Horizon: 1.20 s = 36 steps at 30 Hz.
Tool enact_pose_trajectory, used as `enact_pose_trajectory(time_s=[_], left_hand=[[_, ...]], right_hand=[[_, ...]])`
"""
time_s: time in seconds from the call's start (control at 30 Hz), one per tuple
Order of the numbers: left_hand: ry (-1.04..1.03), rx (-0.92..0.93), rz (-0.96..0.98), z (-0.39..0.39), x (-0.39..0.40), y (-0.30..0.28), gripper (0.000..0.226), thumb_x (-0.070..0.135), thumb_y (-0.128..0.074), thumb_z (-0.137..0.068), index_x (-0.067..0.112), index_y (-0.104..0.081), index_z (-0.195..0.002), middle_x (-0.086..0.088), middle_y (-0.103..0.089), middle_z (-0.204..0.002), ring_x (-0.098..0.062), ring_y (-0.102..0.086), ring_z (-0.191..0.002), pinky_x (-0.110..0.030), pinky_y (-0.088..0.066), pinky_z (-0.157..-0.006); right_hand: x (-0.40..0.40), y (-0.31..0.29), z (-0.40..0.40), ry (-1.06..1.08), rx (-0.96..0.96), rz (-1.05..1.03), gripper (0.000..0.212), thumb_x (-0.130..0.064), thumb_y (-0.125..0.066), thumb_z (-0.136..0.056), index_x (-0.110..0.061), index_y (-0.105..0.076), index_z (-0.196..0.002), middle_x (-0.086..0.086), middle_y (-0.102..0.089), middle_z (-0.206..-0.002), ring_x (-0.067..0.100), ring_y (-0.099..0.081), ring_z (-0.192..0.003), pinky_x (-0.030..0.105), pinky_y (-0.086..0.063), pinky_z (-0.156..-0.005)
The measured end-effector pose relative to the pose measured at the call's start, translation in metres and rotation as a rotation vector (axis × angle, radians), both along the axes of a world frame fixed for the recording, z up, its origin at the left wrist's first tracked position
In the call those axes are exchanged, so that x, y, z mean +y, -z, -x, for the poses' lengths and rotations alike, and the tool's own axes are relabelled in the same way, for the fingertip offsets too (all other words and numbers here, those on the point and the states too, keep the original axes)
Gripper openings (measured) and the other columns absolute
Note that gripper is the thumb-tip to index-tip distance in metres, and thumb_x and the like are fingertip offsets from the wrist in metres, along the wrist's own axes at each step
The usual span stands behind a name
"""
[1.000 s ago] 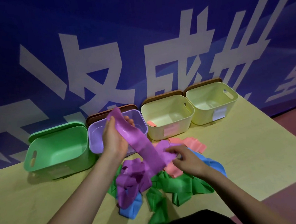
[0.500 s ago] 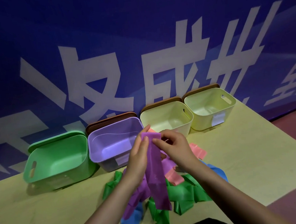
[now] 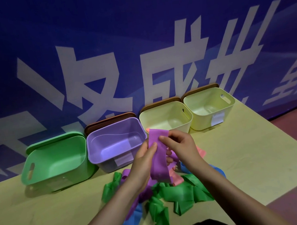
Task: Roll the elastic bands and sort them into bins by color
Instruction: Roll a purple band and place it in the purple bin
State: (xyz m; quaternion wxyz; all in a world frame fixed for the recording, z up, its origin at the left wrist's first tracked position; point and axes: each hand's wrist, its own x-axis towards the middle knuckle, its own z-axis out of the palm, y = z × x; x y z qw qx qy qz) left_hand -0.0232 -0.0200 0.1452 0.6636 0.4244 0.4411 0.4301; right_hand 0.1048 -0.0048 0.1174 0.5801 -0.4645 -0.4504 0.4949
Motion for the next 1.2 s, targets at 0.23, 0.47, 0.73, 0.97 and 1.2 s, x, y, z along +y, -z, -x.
enact_pose_trajectory(time_s=[0.23,0.47,0.73,0.97,1.2], left_hand=[[-0.127,0.079,0.092,0.000,0.002,0.008,0.031,0.027,-0.042,-0.101,0.009,-0.061,-0.117,-0.023,-0.070,-0.101,-0.044,-0.066,-0.091,-0.056,-0.051,-0.089],[-0.118,0.088,0.105,0.006,0.009,0.010,0.039,0.046,-0.053,-0.090,0.020,-0.063,-0.117,-0.019,-0.068,-0.109,-0.041,-0.065,-0.098,-0.055,-0.050,-0.093],[-0.112,-0.033,0.159,0.013,0.021,0.008,0.035,0.024,-0.039,-0.100,-0.002,-0.062,-0.107,-0.025,-0.069,-0.078,-0.031,-0.065,-0.054,-0.036,-0.056,-0.057],[-0.087,-0.124,0.143,0.016,0.022,0.002,0.045,0.043,-0.055,-0.082,0.002,-0.073,-0.087,-0.034,-0.067,-0.089,-0.036,-0.067,-0.067,-0.043,-0.055,-0.071],[-0.085,-0.013,0.014,0.014,0.022,0.009,0.021,0.015,-0.046,-0.097,0.005,-0.064,-0.094,-0.018,-0.071,-0.081,-0.028,-0.069,-0.068,-0.034,-0.056,-0.067]], right_hand=[[-0.003,-0.001,0.003,0.019,0.059,0.021,0.014,-0.002,-0.063,-0.086,-0.015,-0.068,-0.084,0.015,-0.047,-0.067,0.018,-0.044,-0.050,0.017,-0.036,-0.042],[-0.007,-0.012,-0.004,-0.095,-0.127,-0.101,0.030,0.006,-0.059,-0.086,-0.020,-0.072,-0.090,-0.001,-0.064,-0.071,0.014,-0.058,-0.068,0.027,-0.048,-0.063],[-0.003,-0.027,-0.013,-0.164,-0.418,-0.225,0.042,0.012,-0.059,-0.084,-0.026,-0.073,-0.091,-0.007,-0.071,-0.082,0.007,-0.066,-0.075,0.015,-0.048,-0.072],[0.004,-0.036,-0.018,-0.197,-0.807,-0.484,0.026,0.004,-0.061,-0.084,-0.013,-0.075,-0.098,-0.014,-0.063,-0.074,-0.001,-0.060,-0.068,0.009,-0.042,-0.071],[0.004,-0.042,-0.023,-0.251,-0.860,-0.434,0.029,-0.022,-0.051,-0.086,-0.021,-0.074,-0.104,-0.007,-0.068,-0.083,0.002,-0.060,-0.074,0.011,-0.044,-0.071]])
